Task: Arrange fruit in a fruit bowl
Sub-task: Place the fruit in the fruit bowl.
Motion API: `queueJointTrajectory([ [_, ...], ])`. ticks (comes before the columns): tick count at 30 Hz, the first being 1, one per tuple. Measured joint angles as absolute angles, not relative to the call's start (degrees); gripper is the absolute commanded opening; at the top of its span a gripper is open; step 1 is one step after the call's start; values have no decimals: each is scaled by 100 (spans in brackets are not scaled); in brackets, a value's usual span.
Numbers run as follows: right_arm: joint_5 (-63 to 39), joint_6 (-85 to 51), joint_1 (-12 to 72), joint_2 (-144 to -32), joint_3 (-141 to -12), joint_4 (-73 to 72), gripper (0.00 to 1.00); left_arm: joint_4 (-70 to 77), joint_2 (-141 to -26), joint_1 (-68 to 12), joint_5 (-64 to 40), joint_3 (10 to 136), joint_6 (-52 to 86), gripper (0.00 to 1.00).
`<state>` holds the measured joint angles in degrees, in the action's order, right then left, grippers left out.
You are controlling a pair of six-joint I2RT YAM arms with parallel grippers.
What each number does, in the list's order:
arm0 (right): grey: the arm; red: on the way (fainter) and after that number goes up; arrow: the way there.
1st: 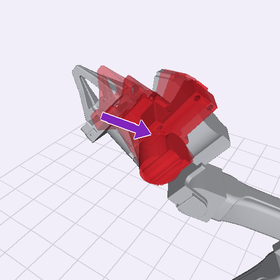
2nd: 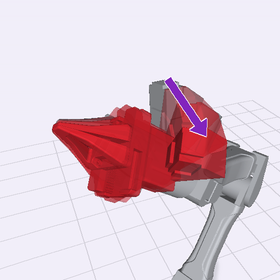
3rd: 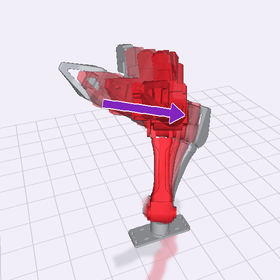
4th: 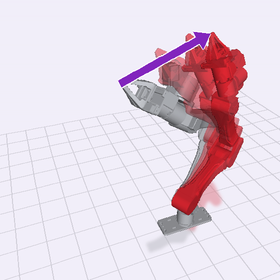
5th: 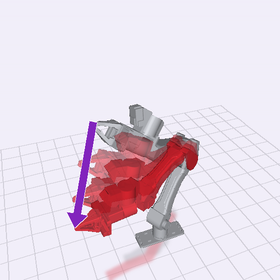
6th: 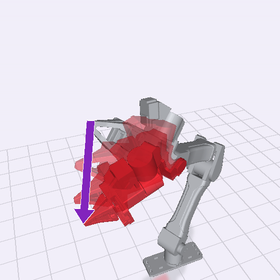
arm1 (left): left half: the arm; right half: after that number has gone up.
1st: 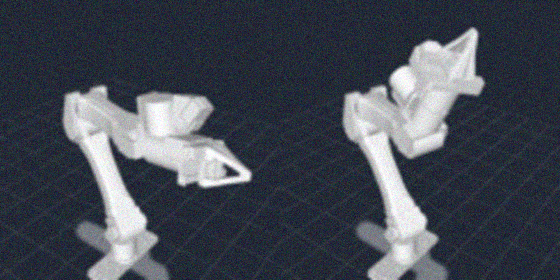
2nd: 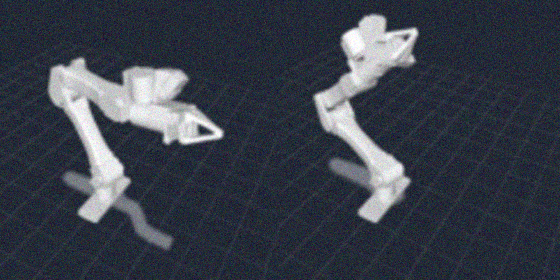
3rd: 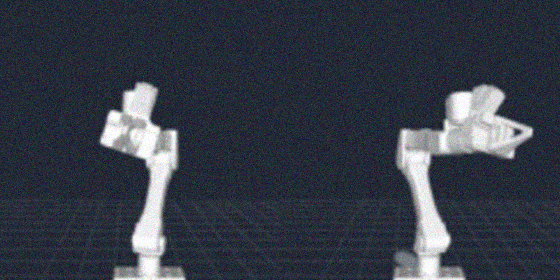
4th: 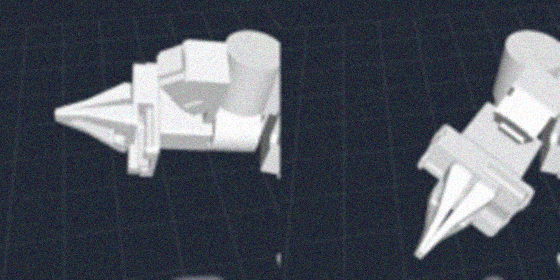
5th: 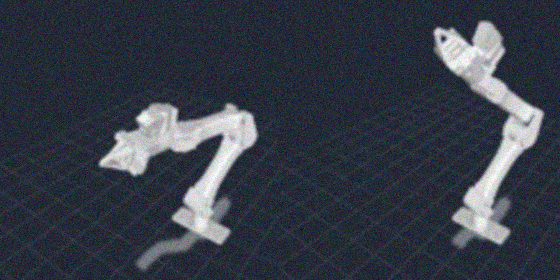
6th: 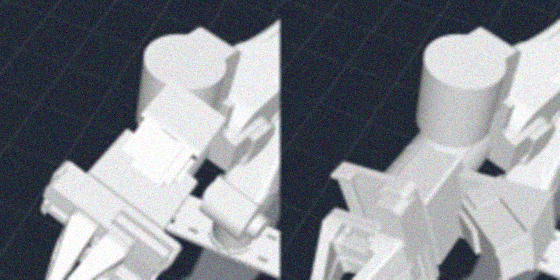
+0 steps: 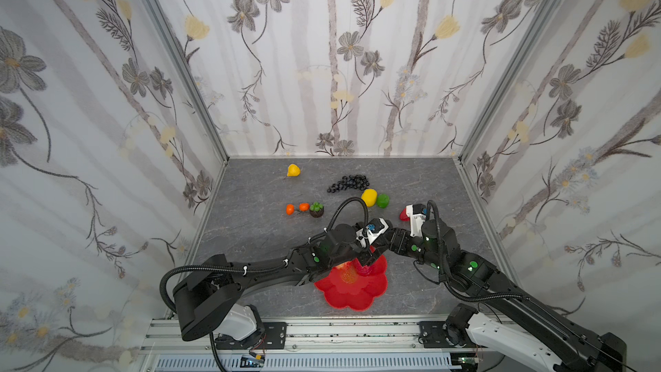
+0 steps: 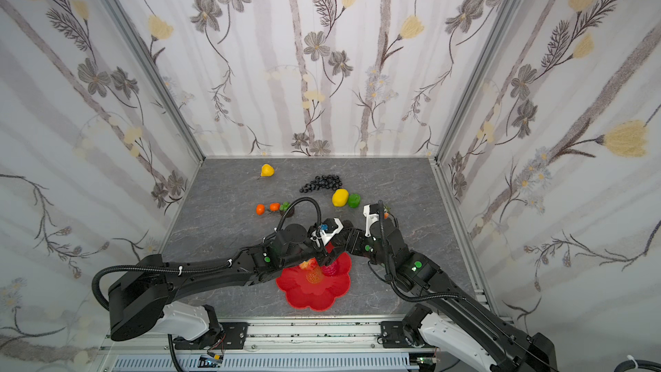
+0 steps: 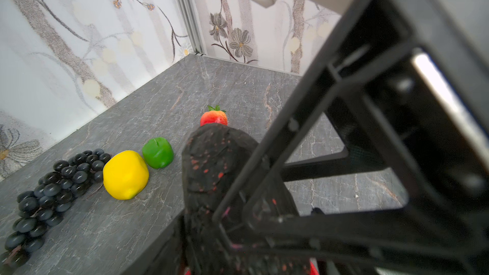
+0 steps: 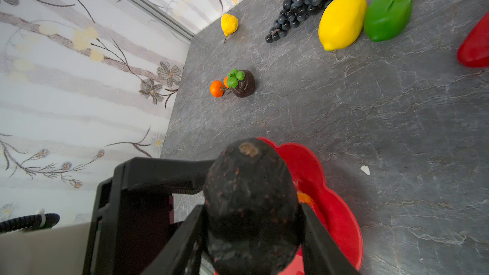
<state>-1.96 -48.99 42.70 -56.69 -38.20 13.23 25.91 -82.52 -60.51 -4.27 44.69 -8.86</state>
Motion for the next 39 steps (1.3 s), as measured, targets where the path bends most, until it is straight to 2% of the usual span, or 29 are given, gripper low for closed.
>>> queueJointTrajectory([
  [4,-126,-4884,4351,-5682,-3918,1374,47,2434,-8112,-6058,-548,4504,-851,96],
  [6,-5,-4777,4397,-5704,-4007,1485,47,2412,-7920,-6060,-600,4407,-784,99],
  [11,633,-4442,4915,-5833,-4276,1881,47,2112,-7105,-5935,-489,3968,-567,99],
  [18,1321,-4150,5415,-6267,-4403,2150,47,1546,-5301,-5566,62,2952,19,99],
  [27,1402,-3782,6447,-7314,-4945,2276,47,644,-3050,-4792,2032,2001,978,99],
  [32,1404,-3406,7089,-8141,-5581,2285,47,75,-2685,-4198,2639,1951,1369,99],
  [39,1404,-2790,7579,-9354,-6294,2316,45,-646,-2644,-3548,2827,1959,1658,99],
])
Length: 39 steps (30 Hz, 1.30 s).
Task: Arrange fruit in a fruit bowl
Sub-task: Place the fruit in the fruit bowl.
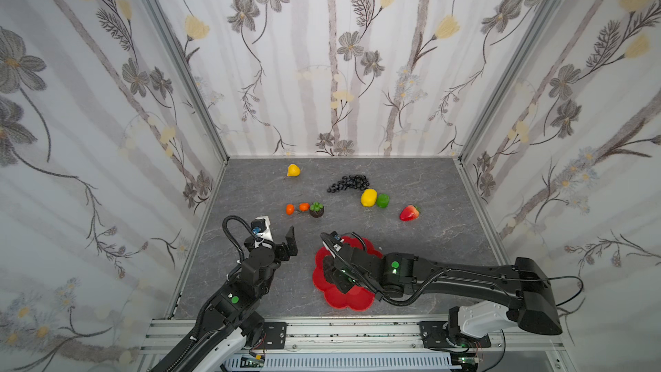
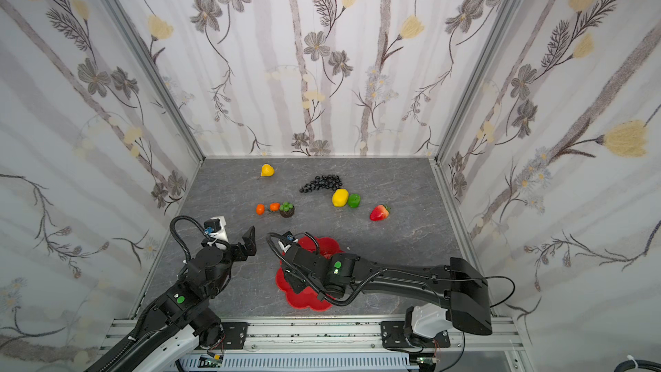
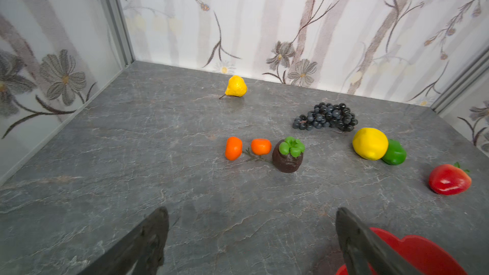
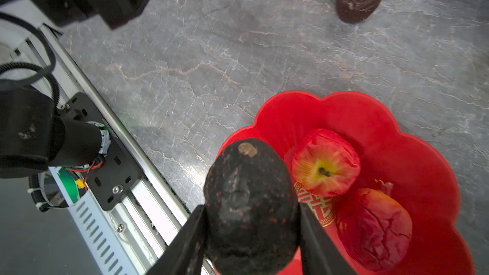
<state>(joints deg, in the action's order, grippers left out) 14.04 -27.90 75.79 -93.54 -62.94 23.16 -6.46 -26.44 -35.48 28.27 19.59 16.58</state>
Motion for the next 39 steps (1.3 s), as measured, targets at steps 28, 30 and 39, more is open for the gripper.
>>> queueJointTrajectory([
  [28,2340,-1848,7644,-11113,-6882,2545,46,-836,-2169,-3166,2432,1511,1667,99],
  [30,2425,-1822,7644,-11157,-6908,2508,47,-832,-2169,-3166,2416,1507,1667,99],
  [39,2633,-1684,7644,-11358,-7008,2493,49,-705,-2165,-3166,2373,1476,1647,99],
])
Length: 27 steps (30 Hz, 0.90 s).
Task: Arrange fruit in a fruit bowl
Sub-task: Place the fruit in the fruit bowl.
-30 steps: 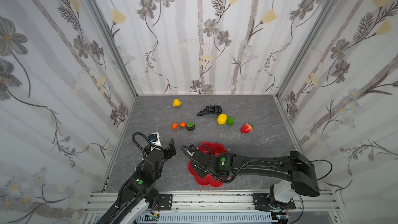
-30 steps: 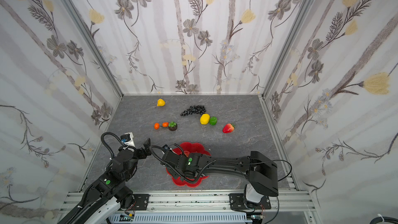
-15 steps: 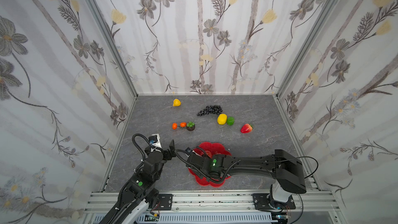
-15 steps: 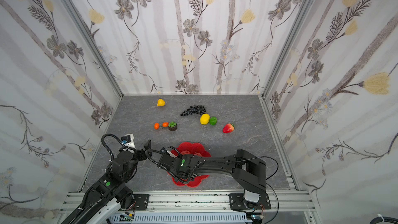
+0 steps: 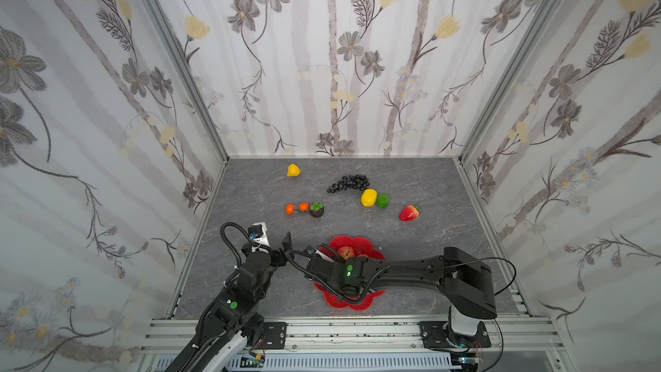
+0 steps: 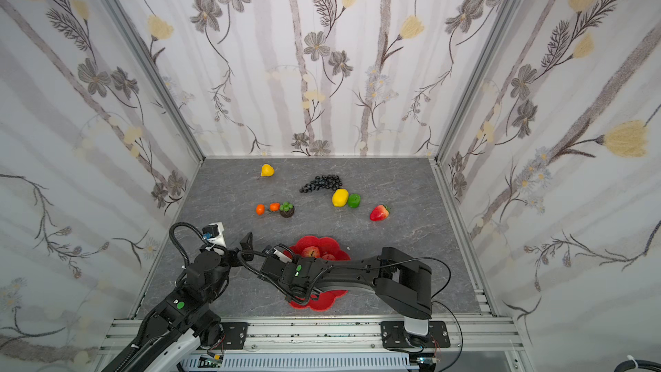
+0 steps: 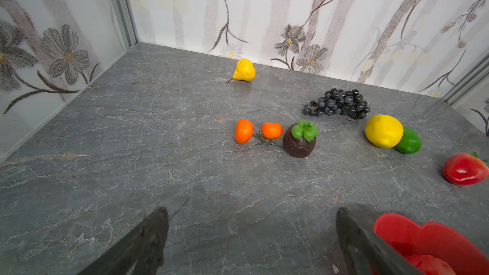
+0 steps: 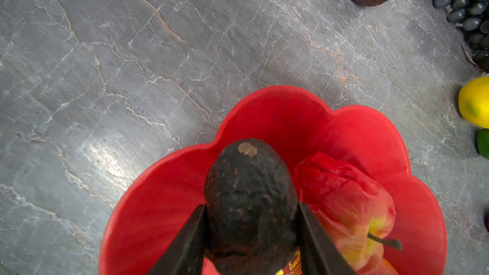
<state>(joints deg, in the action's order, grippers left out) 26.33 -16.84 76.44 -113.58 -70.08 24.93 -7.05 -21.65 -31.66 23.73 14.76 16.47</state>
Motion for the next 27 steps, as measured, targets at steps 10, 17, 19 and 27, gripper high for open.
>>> queueJointTrajectory([
  [10,2738,-1682,7644,-11493,-7129,2508,56,-698,-2163,-3166,2331,1450,1645,99],
  [17,2744,-1682,7644,-11522,-7172,2523,59,-694,-2132,-3166,2329,1446,1623,99],
  [19,2744,-1682,7644,-11539,-7179,2512,60,-694,-2126,-3166,2329,1446,1623,99],
  [27,2744,-1682,7644,-11559,-7212,2517,61,-707,-2003,-3166,2329,1433,1623,99],
])
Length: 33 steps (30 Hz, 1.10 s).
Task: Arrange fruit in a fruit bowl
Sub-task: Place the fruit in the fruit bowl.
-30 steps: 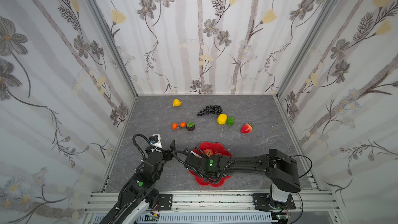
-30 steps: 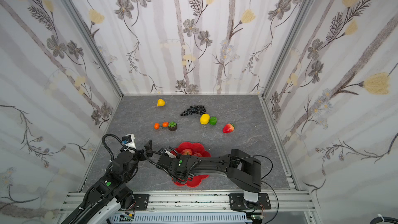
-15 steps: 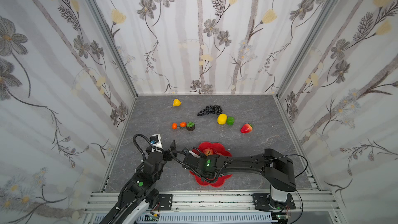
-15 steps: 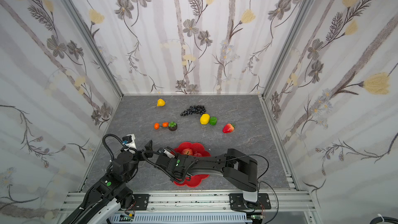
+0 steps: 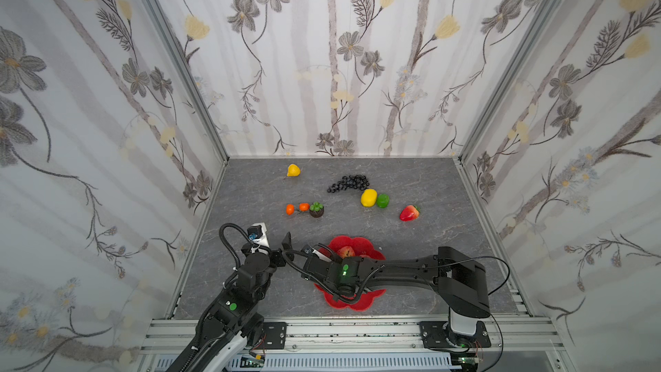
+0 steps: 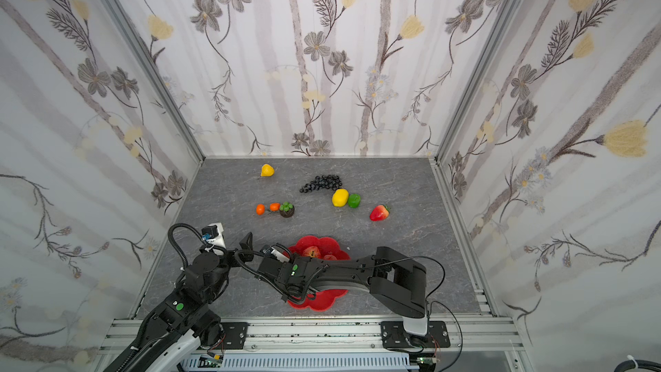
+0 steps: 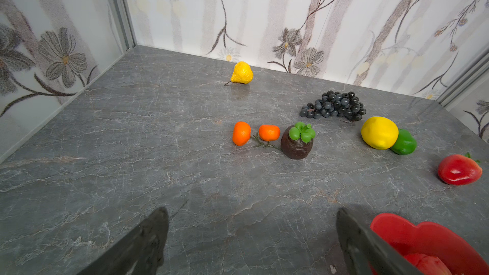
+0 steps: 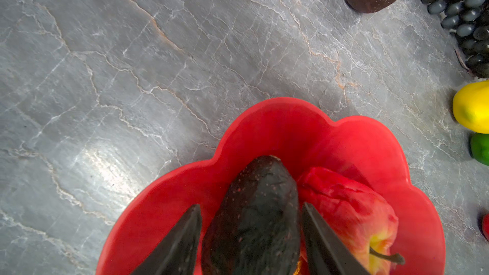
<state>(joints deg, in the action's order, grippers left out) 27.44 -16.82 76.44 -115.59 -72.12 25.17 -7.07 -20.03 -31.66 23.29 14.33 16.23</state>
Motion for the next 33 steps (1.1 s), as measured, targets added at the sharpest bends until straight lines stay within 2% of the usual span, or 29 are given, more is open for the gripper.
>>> queueJointTrajectory([
  [8,2744,-1643,7649,-11552,-7212,2528,61,-703,-2021,-3162,2331,1424,1625,100],
  [18,2740,-1640,7653,-10709,-7210,2755,70,-633,-2838,-3153,2224,1667,1653,99],
  [24,2799,-1597,7570,-9769,-6971,2808,74,-578,-3857,-3004,2034,2261,1839,99],
  [33,2952,-1710,6718,-7905,-5745,2681,82,-727,-6329,-2486,1389,4053,2150,99],
])
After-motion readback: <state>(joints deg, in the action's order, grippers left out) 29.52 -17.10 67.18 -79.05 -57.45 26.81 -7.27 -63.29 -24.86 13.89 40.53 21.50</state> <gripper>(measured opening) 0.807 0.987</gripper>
